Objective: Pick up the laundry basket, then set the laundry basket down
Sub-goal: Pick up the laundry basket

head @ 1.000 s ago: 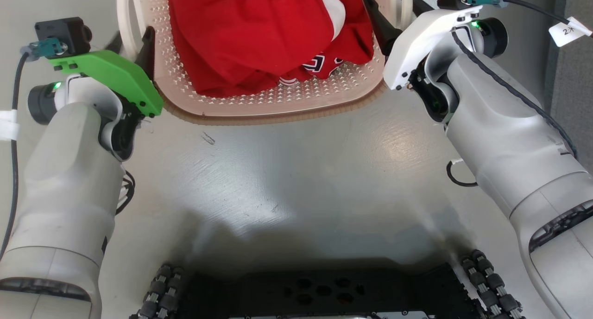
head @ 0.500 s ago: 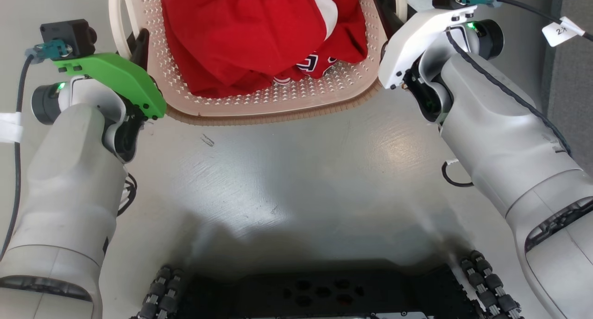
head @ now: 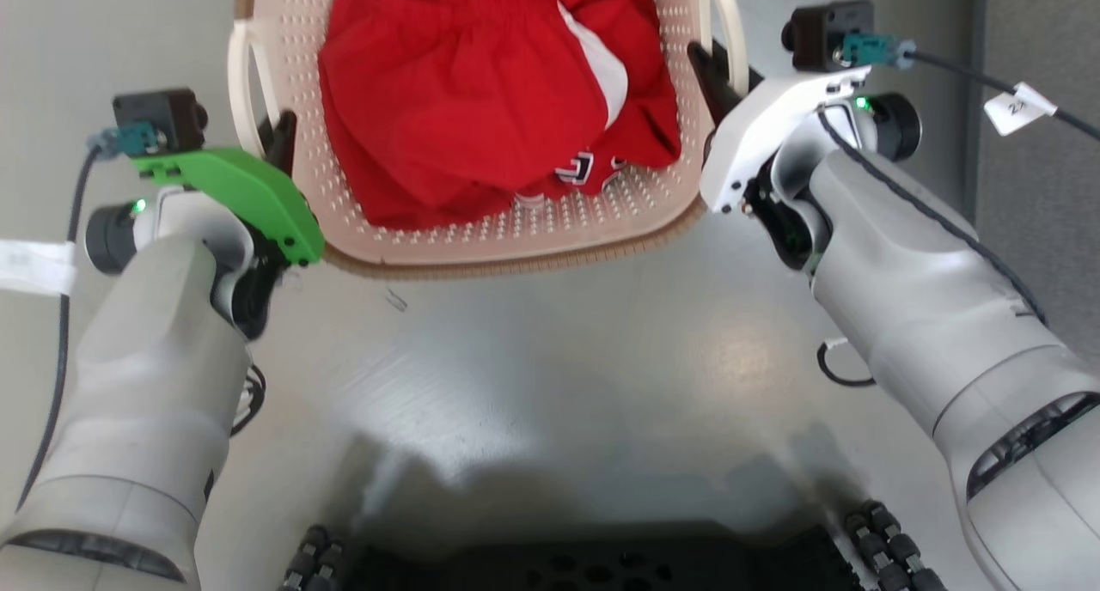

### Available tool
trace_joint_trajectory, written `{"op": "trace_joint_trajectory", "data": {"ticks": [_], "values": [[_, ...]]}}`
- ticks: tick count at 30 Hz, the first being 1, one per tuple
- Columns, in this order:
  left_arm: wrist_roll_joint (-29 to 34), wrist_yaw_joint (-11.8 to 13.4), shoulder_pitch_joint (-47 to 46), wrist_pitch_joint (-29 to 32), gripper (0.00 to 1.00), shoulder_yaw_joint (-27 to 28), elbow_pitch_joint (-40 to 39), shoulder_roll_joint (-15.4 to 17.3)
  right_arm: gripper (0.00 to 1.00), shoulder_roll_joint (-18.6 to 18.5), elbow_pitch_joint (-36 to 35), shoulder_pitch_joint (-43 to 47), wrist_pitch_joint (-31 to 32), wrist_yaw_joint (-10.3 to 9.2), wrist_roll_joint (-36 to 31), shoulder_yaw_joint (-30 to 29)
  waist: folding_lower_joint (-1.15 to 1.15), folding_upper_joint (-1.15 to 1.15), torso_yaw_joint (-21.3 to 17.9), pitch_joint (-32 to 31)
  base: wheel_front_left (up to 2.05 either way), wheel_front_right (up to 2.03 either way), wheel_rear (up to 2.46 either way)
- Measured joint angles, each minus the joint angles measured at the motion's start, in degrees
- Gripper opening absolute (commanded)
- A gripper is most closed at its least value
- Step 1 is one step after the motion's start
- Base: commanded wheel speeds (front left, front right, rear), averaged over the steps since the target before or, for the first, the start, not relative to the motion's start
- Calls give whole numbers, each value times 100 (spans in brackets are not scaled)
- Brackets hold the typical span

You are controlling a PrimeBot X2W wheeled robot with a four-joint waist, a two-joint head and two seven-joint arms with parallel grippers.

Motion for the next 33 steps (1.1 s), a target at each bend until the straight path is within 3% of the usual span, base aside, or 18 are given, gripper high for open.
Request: {"op": "trace_joint_trajectory", "data": {"ticks": [33], "values": [[-659,-7,1590,557,0,-471,410,-85,0,35,31,1546,932,107,1128,759,0,0,-226,-2462,0,0,0]]}}
